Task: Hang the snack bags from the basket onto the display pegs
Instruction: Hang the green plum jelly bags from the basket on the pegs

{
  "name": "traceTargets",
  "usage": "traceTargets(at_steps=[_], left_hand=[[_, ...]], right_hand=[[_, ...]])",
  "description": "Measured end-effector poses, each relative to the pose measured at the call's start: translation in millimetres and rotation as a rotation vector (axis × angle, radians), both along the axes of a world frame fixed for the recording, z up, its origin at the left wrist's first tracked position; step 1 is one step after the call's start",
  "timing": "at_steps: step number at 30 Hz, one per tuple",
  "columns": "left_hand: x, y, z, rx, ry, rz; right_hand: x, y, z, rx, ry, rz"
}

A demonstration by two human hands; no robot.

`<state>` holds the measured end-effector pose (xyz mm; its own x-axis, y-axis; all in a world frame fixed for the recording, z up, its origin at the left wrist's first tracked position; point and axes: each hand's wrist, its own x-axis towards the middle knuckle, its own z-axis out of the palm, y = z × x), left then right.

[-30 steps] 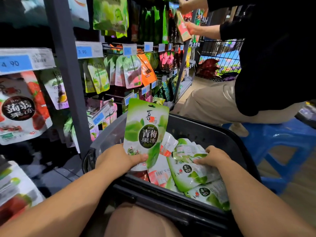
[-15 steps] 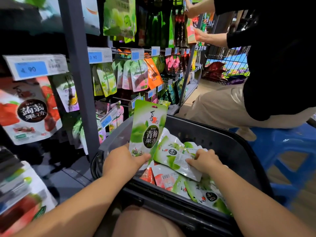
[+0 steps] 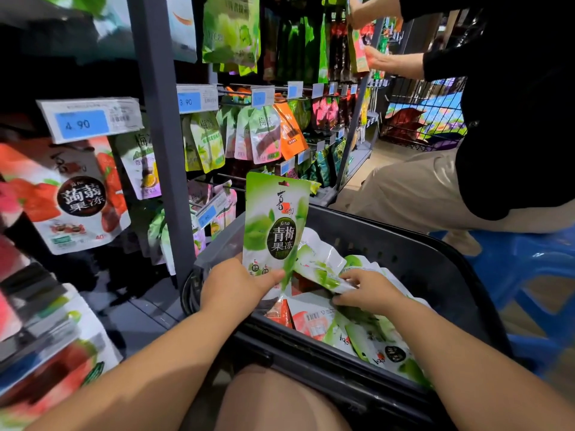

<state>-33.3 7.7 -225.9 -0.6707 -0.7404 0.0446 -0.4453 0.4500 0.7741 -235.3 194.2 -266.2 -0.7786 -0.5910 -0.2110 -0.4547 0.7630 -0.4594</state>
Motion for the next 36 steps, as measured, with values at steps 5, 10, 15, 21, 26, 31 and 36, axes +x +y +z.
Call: traceTargets(at_steps=[5, 10, 15, 21, 26, 31, 36], left_hand=[[2, 0, 5, 0.1, 0.041, -0.005], [11, 1, 12, 0.199, 0.218, 0.02], [25, -11, 29, 0.226, 0.296, 0.071], [33, -17, 53, 0.397, 0.489, 0.031], [46, -19, 85, 0.514, 0.619, -0.089], [70, -29, 108, 0.456, 0.691, -0.105], [99, -41, 120, 0.316, 0.695, -0.014]], right_hand=[[4, -6, 0, -0.26, -0.203, -0.135], [15, -8, 21, -0.695, -0.614, -0.33], [29, -6, 64, -1.018, -0.84, -0.395], [75, -25, 118, -1.281, -1.015, -0.293], [107, -59, 141, -1.292, -0.991, -0.19], [141, -89, 157, -1.263, -0.971, -0.059], [162, -102, 158, -1.215, -0.994, 0.241]])
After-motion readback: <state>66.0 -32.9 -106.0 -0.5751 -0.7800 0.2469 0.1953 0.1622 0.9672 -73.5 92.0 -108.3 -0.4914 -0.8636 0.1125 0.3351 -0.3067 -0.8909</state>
